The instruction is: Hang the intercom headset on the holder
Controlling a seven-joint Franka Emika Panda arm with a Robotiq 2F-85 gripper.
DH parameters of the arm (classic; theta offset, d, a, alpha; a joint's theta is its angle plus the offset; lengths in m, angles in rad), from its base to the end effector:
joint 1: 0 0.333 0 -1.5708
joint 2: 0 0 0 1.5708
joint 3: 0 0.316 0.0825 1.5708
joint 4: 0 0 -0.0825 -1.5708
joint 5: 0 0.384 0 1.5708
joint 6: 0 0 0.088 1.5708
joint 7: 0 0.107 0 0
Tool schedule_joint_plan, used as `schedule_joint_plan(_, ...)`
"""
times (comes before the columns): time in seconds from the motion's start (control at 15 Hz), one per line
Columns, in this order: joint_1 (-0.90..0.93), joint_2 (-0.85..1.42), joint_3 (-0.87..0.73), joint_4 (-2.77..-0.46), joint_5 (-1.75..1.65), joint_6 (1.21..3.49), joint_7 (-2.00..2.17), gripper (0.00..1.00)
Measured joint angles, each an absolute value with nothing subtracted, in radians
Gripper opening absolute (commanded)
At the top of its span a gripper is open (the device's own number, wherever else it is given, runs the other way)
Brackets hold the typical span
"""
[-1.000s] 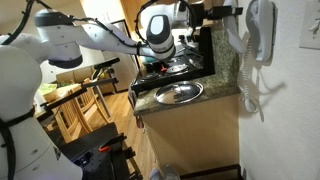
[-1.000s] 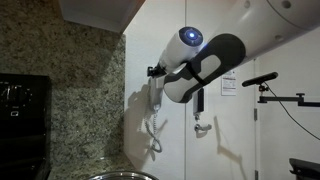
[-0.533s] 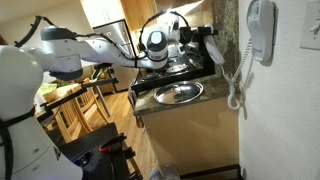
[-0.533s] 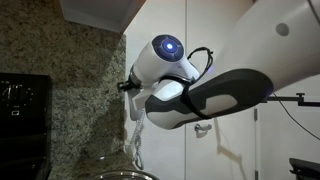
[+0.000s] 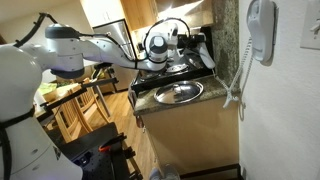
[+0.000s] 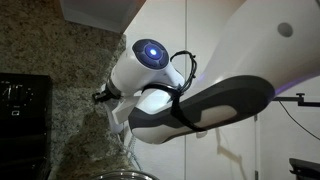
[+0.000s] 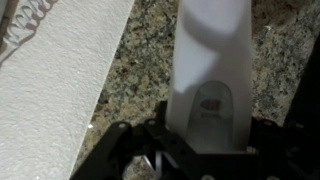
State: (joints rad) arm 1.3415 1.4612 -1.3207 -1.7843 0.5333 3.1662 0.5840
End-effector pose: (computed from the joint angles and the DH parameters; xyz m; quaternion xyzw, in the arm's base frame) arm 0.6577 0.2349 0.2716 0.7907 -0.0036 0.5649 0.2360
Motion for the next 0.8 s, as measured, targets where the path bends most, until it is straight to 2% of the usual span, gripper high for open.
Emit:
schedule_joint_plan(0.33, 1.337, 1.453, -1.289, -1.780, 0.480, 3.230, 0.550, 0.34)
schedule_joint_plan(0.8, 1.307, 1.321, -1.109, -1.739, 0.316, 3.375, 0.292, 0.34)
